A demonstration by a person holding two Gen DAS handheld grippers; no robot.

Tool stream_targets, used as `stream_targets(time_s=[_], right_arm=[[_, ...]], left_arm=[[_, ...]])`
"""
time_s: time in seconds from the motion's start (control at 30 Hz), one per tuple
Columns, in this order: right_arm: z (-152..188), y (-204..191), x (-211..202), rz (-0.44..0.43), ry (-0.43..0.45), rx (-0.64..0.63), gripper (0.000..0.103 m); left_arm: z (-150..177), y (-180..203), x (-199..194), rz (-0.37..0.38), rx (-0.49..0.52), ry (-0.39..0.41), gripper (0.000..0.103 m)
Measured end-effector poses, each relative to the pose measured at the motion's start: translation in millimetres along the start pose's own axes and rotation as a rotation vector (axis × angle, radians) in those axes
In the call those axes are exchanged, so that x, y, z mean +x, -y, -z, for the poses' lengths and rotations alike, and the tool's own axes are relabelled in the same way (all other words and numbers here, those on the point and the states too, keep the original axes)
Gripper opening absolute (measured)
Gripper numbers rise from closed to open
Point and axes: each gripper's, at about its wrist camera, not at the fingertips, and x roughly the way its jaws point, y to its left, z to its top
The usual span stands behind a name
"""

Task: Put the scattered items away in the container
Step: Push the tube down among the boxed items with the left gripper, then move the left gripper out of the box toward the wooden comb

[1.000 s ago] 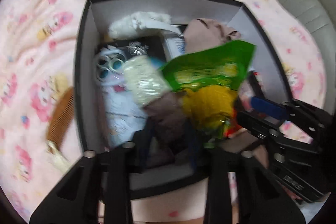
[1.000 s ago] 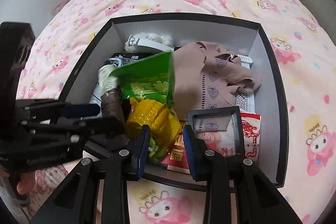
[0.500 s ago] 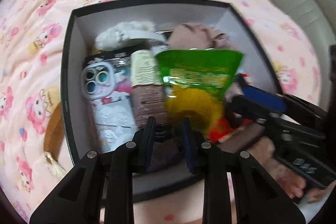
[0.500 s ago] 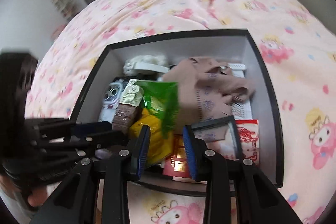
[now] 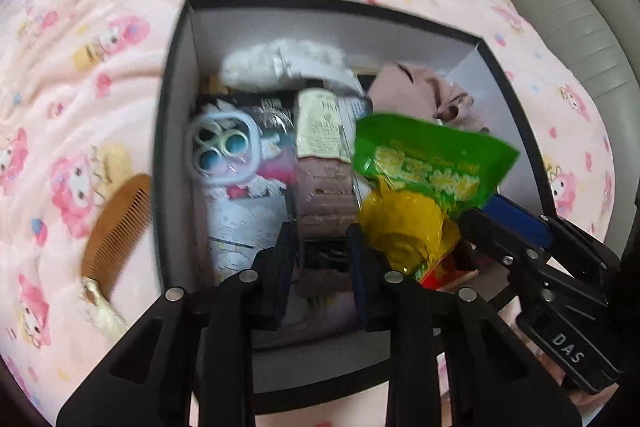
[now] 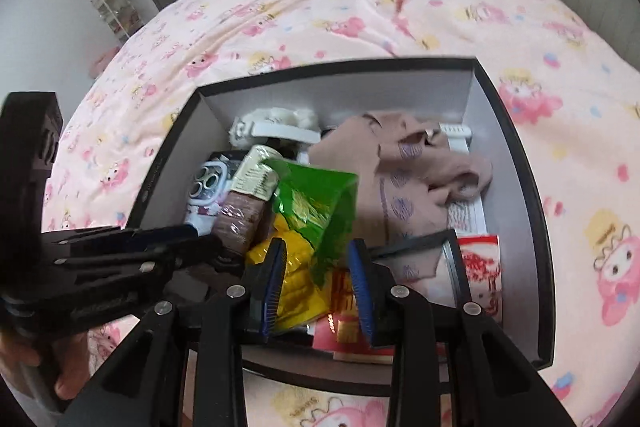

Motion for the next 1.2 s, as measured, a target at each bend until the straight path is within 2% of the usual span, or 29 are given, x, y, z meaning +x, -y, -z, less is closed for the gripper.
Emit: stream_targets(time_s=[0.1, 0.17, 0.27, 0.33, 0.4, 0.53, 0.63, 0.7, 0.8, 0.87, 0.93, 1.03, 1.1, 1.2], right_arm=[[3, 3, -2, -0.016, -0.006, 0.016, 0.029], [5, 0, -6, -0.03, -0.001, 0.011, 0.029], [8, -19, -20, -0.033, 0.022, -0.06, 0.029], [10, -38, -33, -0.074, 0.059, -0.099, 0.035], [10, -61, -42, -0.129, 0.076, -0.129, 0.036], [18, -102, -49, -0.165, 0.104, -0.186, 0.036], [29, -126, -43, -0.212, 0.094, -0.209, 0.036], [36, -140, -34, -0.226, 0.065, -0.221, 0.036], [41, -167, -17, -0.276, 0.009, -0.23, 0.036], [46, -189, -3, -0.312, -0.042, -0.257, 0.036], [52, -209, 12, -0.308, -0.084, -0.299, 0.036], [60, -236, 40, -0.304, -0.142, -0.339, 0.036], [60, -244, 57, -0.279, -0.166, -0.333, 0.036], [57, -246, 81, -0.229, -0.193, -0.311, 0.036]], left_arm=[[6, 1, -10, 0.04, 0.007, 0.011, 0.025], [13, -3, -27, 0.081, 0.004, 0.048, 0.027], [29, -13, -59, 0.149, 0.017, 0.101, 0.03], [40, -20, -75, 0.184, 0.024, 0.12, 0.036], [46, -27, -92, 0.183, 0.026, 0.154, 0.036], [65, -58, -121, 0.139, -0.031, 0.217, 0.039], [67, -93, -116, 0.06, -0.149, 0.2, 0.043], [67, -127, -103, 0.011, -0.287, 0.146, 0.043], [72, -168, -87, 0.073, -0.434, 0.106, 0.043], [73, -181, -75, 0.061, -0.469, 0.079, 0.043], [71, -192, -65, 0.104, -0.503, 0.051, 0.043], [69, -200, -63, 0.082, -0.51, 0.071, 0.043], [70, -213, -62, 0.086, -0.565, 0.094, 0.043], [69, -222, -53, 0.127, -0.595, 0.072, 0.043]])
